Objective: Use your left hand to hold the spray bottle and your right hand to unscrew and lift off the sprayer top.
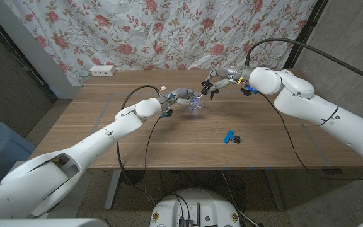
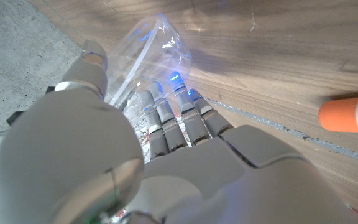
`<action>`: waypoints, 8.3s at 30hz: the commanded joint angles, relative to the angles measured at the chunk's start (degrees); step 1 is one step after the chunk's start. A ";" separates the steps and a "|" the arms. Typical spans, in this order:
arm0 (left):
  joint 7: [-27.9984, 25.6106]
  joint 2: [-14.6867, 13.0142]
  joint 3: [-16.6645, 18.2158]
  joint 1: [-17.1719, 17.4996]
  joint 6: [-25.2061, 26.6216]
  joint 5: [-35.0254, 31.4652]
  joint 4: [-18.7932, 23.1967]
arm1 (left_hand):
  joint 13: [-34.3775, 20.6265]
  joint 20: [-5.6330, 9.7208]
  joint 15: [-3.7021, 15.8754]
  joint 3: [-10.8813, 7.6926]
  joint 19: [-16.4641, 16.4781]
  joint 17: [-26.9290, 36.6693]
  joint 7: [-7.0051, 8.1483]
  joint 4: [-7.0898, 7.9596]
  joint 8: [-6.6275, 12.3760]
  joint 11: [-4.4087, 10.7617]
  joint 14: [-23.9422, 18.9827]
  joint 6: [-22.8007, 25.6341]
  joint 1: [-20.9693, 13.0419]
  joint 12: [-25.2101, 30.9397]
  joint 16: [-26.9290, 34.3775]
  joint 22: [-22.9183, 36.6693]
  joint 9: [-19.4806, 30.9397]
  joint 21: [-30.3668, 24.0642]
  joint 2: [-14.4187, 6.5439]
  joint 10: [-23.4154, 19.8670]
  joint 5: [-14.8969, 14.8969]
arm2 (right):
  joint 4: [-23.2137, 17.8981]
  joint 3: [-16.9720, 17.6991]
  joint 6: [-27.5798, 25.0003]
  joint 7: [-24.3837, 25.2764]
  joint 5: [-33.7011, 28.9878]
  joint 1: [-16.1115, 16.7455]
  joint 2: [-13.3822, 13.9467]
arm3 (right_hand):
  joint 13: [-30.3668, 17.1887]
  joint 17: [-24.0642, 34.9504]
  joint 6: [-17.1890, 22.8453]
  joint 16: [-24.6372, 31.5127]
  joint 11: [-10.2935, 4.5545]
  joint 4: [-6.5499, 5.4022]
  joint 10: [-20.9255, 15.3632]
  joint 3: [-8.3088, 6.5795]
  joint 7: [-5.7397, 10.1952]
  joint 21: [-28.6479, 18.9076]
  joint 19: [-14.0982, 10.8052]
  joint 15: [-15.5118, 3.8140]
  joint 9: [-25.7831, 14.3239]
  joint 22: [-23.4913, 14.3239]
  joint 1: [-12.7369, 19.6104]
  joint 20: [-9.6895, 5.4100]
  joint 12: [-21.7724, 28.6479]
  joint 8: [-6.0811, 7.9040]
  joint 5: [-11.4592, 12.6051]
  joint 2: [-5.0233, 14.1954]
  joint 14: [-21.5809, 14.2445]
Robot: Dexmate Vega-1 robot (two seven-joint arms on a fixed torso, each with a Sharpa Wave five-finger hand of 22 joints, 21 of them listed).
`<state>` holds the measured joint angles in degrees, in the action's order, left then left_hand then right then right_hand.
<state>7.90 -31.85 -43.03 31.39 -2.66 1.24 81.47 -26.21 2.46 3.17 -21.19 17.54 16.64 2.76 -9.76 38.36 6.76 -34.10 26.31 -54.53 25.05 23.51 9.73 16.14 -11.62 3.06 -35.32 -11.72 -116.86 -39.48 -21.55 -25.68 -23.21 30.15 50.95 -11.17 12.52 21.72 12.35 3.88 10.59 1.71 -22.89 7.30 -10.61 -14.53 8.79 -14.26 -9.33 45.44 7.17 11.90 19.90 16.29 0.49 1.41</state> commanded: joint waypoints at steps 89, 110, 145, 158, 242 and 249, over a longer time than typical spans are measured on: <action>-0.27 2.33 -0.17 -0.15 -5.96 0.67 -6.20 | -2.21 4.28 8.61 -0.05 0.98 0.71 -0.26 0.09 6.83 2.02 -1.56 1.47 -4.67 0.75 -0.16 0.23 -0.58 0.13 -5.29 -4.22 -0.09 | 6.98 2.03 6.45 2.95 10.83 -0.59 -1.40 | -0.09 0.97 18.63 1.98 -6.64 -0.37 -6.93 -2.96 5.37 -0.31 -1.58 -5.30 0.70 -0.18 16.59 -3.08 0.67 6.47 -2.16 3.68 -2.48; -0.62 2.37 0.11 0.20 -6.89 0.96 -7.01 | -2.52 4.26 8.67 0.00 0.99 0.68 -0.23 0.21 7.17 2.03 -1.64 1.32 -4.51 0.67 -0.47 0.23 -0.76 0.17 -5.46 -4.19 -0.04 | 7.07 0.84 5.94 3.19 9.73 -1.59 -2.22 | -0.03 1.69 30.76 3.08 -7.61 -0.34 -11.44 -1.80 5.37 -0.18 -2.03 -6.72 -0.91 -0.21 20.54 -3.17 0.98 12.20 -1.88 3.52 -3.83; -1.59 2.63 0.37 1.01 -7.96 1.18 -7.46 | -2.96 4.31 8.57 0.03 1.06 0.49 -0.04 0.27 7.97 2.24 -1.96 1.78 -4.05 0.70 -1.07 0.23 -1.09 0.18 -5.64 -4.72 0.03 | 6.55 1.93 7.66 3.46 8.35 -1.98 -1.34 | -0.05 2.42 32.91 2.26 -8.29 0.11 -9.84 -2.51 5.39 0.27 0.68 -6.02 -0.77 -0.23 28.19 -3.69 -0.48 12.95 -0.70 3.00 -0.36; -2.54 2.20 0.62 1.99 -7.55 0.84 -5.89 | -3.08 4.32 8.51 0.06 1.10 0.43 0.11 0.34 8.27 2.39 -2.02 2.00 -3.77 0.61 -1.32 0.23 -1.24 0.18 -5.71 -4.77 0.04 | 4.08 5.11 7.23 4.67 10.39 -0.04 0.60 | -0.05 2.52 30.84 2.24 -8.00 -0.34 -9.43 -1.94 5.39 0.11 0.89 -5.55 0.25 -0.23 28.49 -3.30 -0.56 11.41 -0.85 2.42 -0.07; -14.89 4.07 1.98 7.03 -6.82 -2.97 -2.21 | -3.67 4.22 8.33 -0.05 1.30 0.64 0.17 0.02 9.50 2.10 -2.45 1.79 -3.68 -0.02 -2.09 0.23 -2.12 0.21 -6.31 -5.26 -0.01 | -8.32 0.02 -20.22 12.44 10.21 3.54 1.71 | -0.13 3.72 23.98 3.32 0.27 -17.59 -13.50 17.39 -5.60 -0.02 -2.32 0.39 2.97 -0.36 -22.57 4.08 -0.33 0.50 -5.16 0.05 -5.43; -14.59 4.16 1.87 6.83 -6.97 -2.92 -2.49 | -3.71 4.23 8.31 -0.05 1.30 0.67 0.26 0.08 9.58 2.22 -2.47 1.73 -3.62 -0.09 -2.14 0.23 -2.18 0.21 -6.38 -5.27 -0.01 | -7.79 -0.65 -20.24 12.85 10.18 2.99 1.34 | -0.13 3.74 23.25 3.15 0.43 -17.82 -13.19 17.77 -5.68 0.01 -2.15 0.68 2.98 -0.35 -23.54 4.04 -0.42 -0.09 -4.97 -0.02 -5.17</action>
<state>-6.93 -27.83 -40.92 38.40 -9.52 -1.65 79.16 -27.88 2.26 3.58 -20.81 18.35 17.17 2.17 -9.76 39.02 5.43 -36.14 26.90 -54.44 24.84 21.52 9.73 13.65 -11.62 2.97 -36.65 -11.48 -125.40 -39.04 -41.25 -13.41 -13.38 33.80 52.87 -11.22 16.12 45.39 15.67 4.31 -7.05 -11.73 -5.40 1.74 -10.83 -16.84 8.95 -11.19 -9.45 22.01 11.37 11.64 20.04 11.07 0.32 -3.96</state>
